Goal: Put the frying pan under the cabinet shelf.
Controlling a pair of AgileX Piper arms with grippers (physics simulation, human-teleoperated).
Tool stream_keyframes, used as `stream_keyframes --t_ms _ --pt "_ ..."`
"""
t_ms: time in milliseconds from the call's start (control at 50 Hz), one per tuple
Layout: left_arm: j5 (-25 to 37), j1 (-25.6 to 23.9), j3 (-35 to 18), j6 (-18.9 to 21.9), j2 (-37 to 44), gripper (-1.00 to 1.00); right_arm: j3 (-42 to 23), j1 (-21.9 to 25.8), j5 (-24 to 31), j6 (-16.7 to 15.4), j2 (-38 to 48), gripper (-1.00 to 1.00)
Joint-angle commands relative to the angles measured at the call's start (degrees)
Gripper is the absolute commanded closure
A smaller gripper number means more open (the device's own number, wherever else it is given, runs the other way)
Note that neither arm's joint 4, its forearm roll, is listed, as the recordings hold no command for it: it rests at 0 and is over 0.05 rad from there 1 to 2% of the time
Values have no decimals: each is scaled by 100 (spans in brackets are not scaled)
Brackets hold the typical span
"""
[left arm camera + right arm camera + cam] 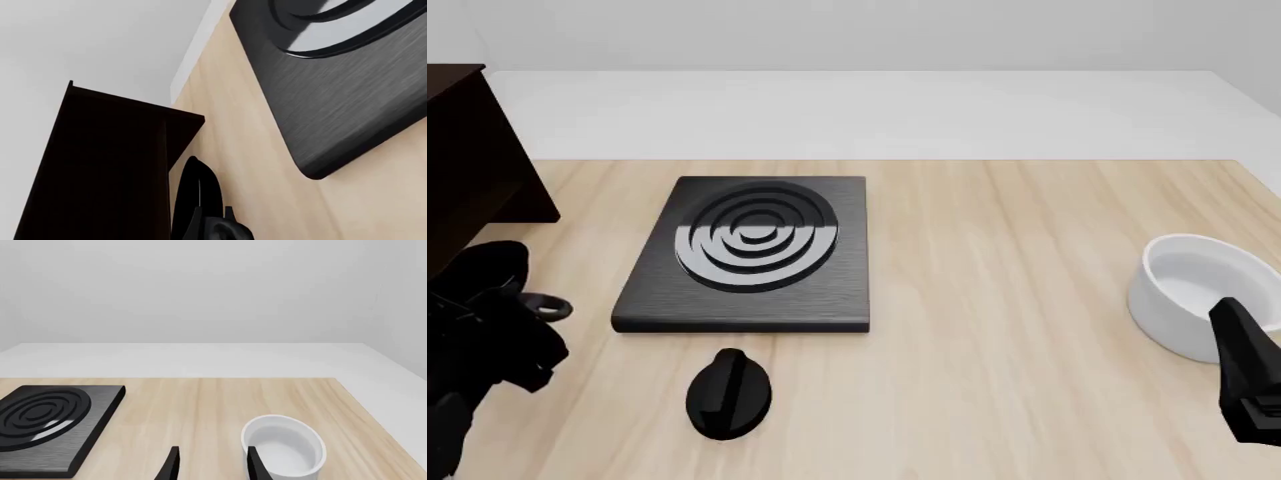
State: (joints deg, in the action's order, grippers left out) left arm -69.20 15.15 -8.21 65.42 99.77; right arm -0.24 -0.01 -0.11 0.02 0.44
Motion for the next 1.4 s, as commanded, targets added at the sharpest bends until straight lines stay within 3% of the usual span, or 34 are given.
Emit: stream_keyframes --t_ms 20,80,100,880,900,1400 --pt "103 262 -19 1 198 100 0 1 0 0 0 -100" --pt "79 262 -42 2 255 100 0 0 0 -7 0 -100" --pt "84 265 -59 -3 264 100 -201 -37 242 5 -37 -100" --pt "97 296 -332 46 462 100 -144 -40 173 -1 -30 -100" --pt "100 292 -341 37 479 -100 -144 -40 174 0 -30 -100" --pt "925 45 -605 -172 316 -100 -245 -42 283 -1 -39 -100"
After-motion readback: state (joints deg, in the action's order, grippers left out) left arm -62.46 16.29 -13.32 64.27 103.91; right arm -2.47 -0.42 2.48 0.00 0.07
